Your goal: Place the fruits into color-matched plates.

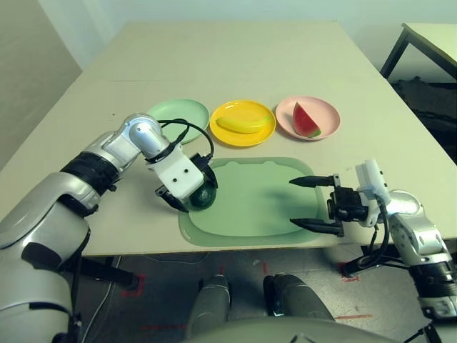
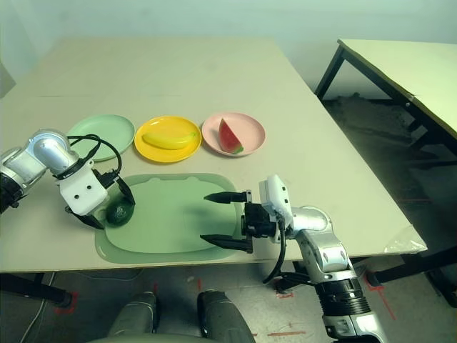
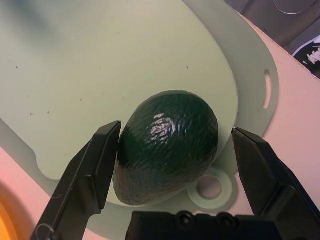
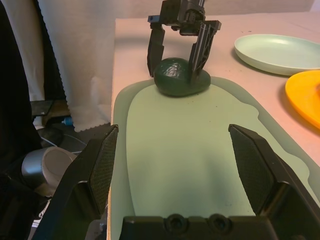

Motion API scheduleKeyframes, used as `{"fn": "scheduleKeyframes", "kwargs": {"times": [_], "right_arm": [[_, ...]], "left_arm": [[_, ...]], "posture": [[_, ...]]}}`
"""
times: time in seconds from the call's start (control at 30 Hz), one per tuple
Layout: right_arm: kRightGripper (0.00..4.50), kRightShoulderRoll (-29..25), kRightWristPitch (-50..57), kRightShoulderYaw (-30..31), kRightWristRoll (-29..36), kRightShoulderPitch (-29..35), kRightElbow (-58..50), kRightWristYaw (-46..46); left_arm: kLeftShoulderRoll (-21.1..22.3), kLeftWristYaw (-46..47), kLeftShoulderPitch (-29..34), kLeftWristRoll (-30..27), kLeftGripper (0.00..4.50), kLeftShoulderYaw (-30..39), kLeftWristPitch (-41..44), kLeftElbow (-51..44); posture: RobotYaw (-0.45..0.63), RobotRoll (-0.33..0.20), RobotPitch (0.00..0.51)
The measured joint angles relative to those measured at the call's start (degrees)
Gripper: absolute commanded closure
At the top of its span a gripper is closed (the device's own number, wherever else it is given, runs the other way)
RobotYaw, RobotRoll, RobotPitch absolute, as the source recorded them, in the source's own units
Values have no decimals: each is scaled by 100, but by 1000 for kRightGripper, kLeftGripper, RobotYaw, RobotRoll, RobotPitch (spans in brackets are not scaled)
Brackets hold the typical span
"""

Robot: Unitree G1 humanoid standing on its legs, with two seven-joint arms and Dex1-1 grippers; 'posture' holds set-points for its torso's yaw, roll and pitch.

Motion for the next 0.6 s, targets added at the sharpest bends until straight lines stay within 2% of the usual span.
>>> {"fn": "scheduleKeyframes", "kwargs": {"times": [0.6], "right_arm": [[63, -13, 110, 35, 19, 79, -197, -99]], "left_arm": [[-393, 0, -1, 416, 0, 205, -497, 621]], "posture": [[-65, 0, 95]]}}
